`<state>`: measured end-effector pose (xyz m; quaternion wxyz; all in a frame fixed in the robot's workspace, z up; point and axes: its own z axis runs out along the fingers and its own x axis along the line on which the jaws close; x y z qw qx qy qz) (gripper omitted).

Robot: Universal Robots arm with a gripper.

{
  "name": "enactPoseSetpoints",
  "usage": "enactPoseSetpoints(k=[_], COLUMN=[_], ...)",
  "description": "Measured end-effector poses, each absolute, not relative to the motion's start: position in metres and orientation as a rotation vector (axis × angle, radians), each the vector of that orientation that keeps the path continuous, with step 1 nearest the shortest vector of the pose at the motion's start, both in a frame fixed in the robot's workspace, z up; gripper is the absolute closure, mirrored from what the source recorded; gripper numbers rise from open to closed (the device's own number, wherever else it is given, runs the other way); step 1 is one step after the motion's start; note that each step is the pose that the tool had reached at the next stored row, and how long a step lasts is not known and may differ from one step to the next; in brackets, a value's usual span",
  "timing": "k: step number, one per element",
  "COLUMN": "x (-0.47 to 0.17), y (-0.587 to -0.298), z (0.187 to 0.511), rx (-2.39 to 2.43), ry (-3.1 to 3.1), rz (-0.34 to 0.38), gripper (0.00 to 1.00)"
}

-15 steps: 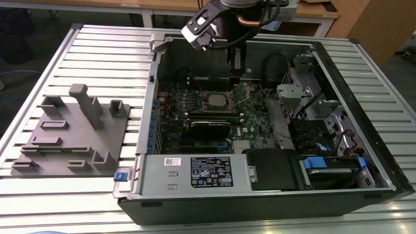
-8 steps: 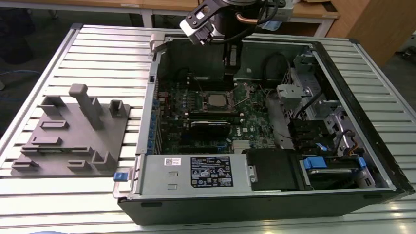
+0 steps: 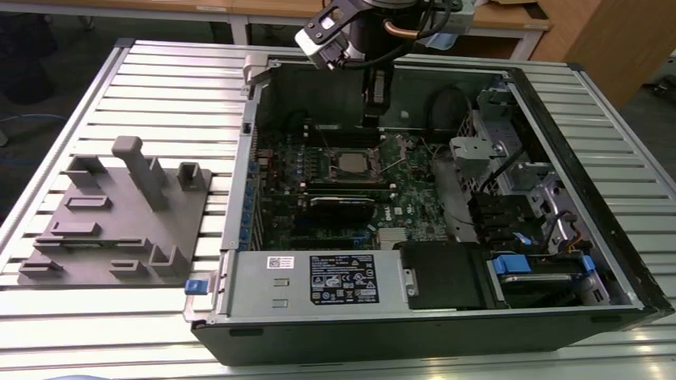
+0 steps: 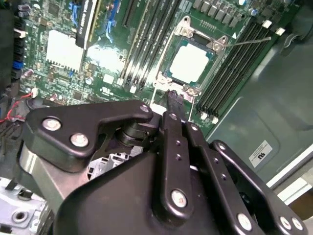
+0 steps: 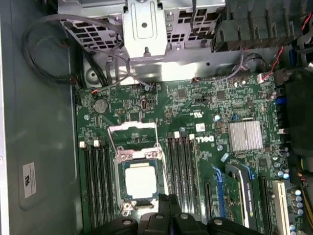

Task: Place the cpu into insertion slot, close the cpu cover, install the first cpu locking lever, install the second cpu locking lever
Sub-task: 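Place the cpu into insertion slot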

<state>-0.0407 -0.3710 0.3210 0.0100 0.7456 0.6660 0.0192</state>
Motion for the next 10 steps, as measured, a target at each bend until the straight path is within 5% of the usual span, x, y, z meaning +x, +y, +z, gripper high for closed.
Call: enactPoseSetpoints(k=[10], x=[-0.0406], y=[-0.3709], z=[0.3211], rx=[2.329], ry=[2.081], rz=[0.056], gripper=[0.90])
